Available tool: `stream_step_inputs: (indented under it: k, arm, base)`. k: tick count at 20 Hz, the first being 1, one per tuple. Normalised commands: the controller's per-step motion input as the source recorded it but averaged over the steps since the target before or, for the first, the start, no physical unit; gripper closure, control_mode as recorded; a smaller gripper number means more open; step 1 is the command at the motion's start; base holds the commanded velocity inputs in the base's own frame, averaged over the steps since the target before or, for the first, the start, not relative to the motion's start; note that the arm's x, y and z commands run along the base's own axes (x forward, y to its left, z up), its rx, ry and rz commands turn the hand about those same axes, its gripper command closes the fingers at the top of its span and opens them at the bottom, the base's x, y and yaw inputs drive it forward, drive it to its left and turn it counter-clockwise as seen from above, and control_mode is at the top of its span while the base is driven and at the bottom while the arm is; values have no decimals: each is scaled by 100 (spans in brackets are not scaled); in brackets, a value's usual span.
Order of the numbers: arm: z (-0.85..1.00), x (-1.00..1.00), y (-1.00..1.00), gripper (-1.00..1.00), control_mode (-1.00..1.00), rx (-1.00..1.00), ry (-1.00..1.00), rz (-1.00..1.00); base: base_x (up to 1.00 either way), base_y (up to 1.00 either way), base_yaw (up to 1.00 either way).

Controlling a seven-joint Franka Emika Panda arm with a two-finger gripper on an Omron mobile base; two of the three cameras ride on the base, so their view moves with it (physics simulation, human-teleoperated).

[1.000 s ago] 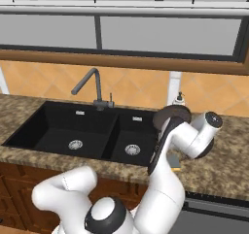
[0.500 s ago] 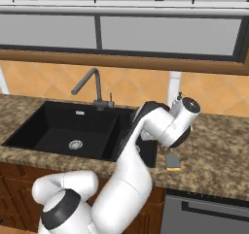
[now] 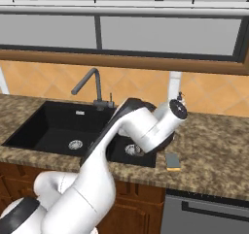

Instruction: Pick the pan and sponge and place them into the sink. Then turn on the water.

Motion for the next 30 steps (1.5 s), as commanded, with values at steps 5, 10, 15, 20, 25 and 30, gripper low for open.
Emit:
stream_step_inputs:
  k: [5,10,15,20,25,30]
  arm:
    - [0,-15,100,100,-100,-3,1,-42]
    - [0,0,100,100,-100,-10,13,-37]
    - [0,0,100,100,-100,-3,14,-42]
    - [0,0,100,100,-100,0,1,-45]
    - [0,25,100,100,-100,0,0,-41]
    - [0,64,87,100,-100,0,2,-31]
  base:
    - [0,0,0]
    - [0,0,0]
    - [0,0,0]
    - [0,0,0]
    - [0,0,0]
    - [0,0,0]
